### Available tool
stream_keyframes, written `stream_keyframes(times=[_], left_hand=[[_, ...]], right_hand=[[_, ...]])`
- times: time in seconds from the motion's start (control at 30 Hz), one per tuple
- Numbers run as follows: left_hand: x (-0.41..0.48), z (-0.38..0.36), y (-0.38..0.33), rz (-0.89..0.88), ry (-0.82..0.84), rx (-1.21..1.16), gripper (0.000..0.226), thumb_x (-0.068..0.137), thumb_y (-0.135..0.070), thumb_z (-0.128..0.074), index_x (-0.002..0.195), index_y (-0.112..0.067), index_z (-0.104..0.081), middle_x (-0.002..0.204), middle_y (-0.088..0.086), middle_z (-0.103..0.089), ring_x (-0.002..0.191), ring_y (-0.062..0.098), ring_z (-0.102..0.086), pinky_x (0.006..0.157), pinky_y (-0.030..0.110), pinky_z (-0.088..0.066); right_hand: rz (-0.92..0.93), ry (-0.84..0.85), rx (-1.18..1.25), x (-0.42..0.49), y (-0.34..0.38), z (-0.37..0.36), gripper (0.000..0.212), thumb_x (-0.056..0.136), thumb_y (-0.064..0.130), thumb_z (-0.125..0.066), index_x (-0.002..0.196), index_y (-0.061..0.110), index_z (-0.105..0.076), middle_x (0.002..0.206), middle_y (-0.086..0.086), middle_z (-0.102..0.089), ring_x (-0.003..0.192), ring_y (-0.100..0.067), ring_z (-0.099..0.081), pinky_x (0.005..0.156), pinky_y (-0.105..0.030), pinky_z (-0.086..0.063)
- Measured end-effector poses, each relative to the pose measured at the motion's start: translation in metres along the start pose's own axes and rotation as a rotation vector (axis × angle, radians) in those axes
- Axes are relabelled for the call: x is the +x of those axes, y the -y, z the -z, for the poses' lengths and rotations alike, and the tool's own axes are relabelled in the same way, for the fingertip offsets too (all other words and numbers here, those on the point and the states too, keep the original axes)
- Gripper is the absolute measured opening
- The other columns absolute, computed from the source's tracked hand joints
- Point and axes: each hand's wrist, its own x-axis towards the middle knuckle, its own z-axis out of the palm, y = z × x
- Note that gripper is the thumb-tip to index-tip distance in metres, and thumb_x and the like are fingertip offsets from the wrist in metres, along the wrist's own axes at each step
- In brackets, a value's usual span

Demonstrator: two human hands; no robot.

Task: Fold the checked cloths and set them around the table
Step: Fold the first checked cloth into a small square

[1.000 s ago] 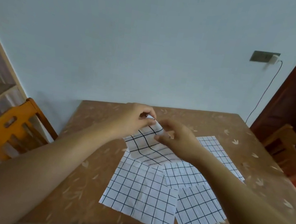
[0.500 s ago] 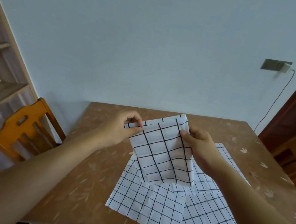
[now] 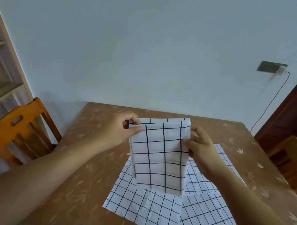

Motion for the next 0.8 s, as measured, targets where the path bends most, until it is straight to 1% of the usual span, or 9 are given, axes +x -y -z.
stream_keyframes(times=[0.07,0.13,0.17,0.27,0.4,0.53,0.67,0.73,0.8], left_hand=[[-0.002,0.003,-0.010,-0.036,-0.023,0.017,0.011,0.091,-0.019,-0.075,0.086,-0.010,-0.072,0.054,-0.028,-0.053,0.048,0.000,-0.041,0.050,0.008,-0.032],[0.000,0.003,-0.013,-0.037,-0.015,-0.006,0.013,0.093,-0.020,-0.073,0.088,-0.009,-0.072,0.046,-0.023,-0.048,0.045,0.002,-0.038,0.047,0.009,-0.030],[0.001,0.002,-0.014,-0.035,-0.019,-0.022,0.013,0.093,-0.021,-0.073,0.088,-0.009,-0.072,0.044,-0.022,-0.046,0.045,0.003,-0.037,0.046,0.009,-0.030],[0.004,0.002,-0.011,-0.019,-0.020,-0.076,0.016,0.093,-0.019,-0.073,0.090,-0.004,-0.070,0.043,-0.023,-0.046,0.044,0.002,-0.038,0.046,0.008,-0.031],[0.003,0.006,-0.010,-0.011,-0.044,-0.146,0.016,0.092,-0.014,-0.074,0.090,0.001,-0.069,0.060,-0.016,-0.061,0.052,-0.006,-0.051,0.054,0.004,-0.037],[0.005,0.008,-0.005,0.002,-0.047,-0.197,0.015,0.091,-0.017,-0.075,0.091,-0.003,-0.070,0.077,0.011,-0.067,0.062,0.004,-0.052,0.058,0.011,-0.039],[0.010,0.009,0.008,0.019,-0.067,-0.227,0.009,0.091,-0.020,-0.075,0.086,-0.017,-0.069,0.087,0.024,-0.067,0.070,0.032,-0.054,0.068,0.036,-0.044],[0.011,0.011,0.012,0.029,-0.070,-0.238,0.012,0.091,-0.019,-0.075,0.083,-0.022,-0.067,0.087,0.027,-0.064,0.069,0.029,-0.050,0.067,0.039,-0.041],[0.013,0.014,0.013,0.036,-0.063,-0.243,0.014,0.091,-0.018,-0.075,0.082,-0.024,-0.067,0.087,0.028,-0.062,0.070,0.026,-0.049,0.066,0.041,-0.040]], right_hand=[[0.120,-0.038,-0.161,-0.002,0.001,0.000,0.069,0.093,-0.012,-0.046,0.139,0.039,-0.044,0.108,-0.003,-0.073,0.084,-0.030,-0.065,0.075,-0.041,-0.055],[0.213,-0.045,-0.330,-0.002,0.007,-0.003,0.076,0.091,-0.008,-0.049,0.136,0.053,-0.039,0.106,-0.011,-0.071,0.081,-0.043,-0.062,0.075,-0.052,-0.057],[0.243,-0.041,-0.409,-0.002,0.009,-0.003,0.070,0.091,-0.006,-0.051,0.131,0.052,-0.043,0.096,-0.013,-0.071,0.075,-0.042,-0.060,0.071,-0.050,-0.056],[0.301,-0.059,-0.582,-0.002,0.015,-0.003,0.048,0.092,-0.001,-0.057,0.111,0.043,-0.052,0.063,0.008,-0.058,0.053,-0.015,-0.046,0.052,-0.022,-0.041],[0.351,-0.046,-0.581,-0.004,0.016,-0.004,0.042,0.092,0.003,-0.060,0.109,0.042,-0.055,0.092,0.006,-0.068,0.075,-0.022,-0.064,0.069,-0.026,-0.052],[0.385,-0.031,-0.645,-0.005,0.015,-0.008,0.036,0.092,0.005,-0.063,0.104,0.038,-0.054,0.085,0.013,-0.061,0.061,-0.007,-0.052,0.059,-0.013,-0.038],[0.335,-0.032,-0.681,-0.001,0.017,-0.010,0.026,0.091,0.010,-0.067,0.093,0.034,-0.056,0.082,0.004,-0.065,0.069,-0.009,-0.059,0.060,-0.015,-0.042],[0.318,-0.009,-0.737,0.001,0.019,-0.011,0.021,0.091,0.015,-0.069,0.088,0.033,-0.060,0.078,0.005,-0.066,0.069,-0.005,-0.060,0.062,-0.013,-0.042],[0.318,-0.010,-0.791,0.002,0.018,-0.010,0.014,0.092,0.022,-0.070,0.084,0.031,-0.064,0.076,0.007,-0.068,0.072,-0.005,-0.063,0.068,-0.022,-0.050]])
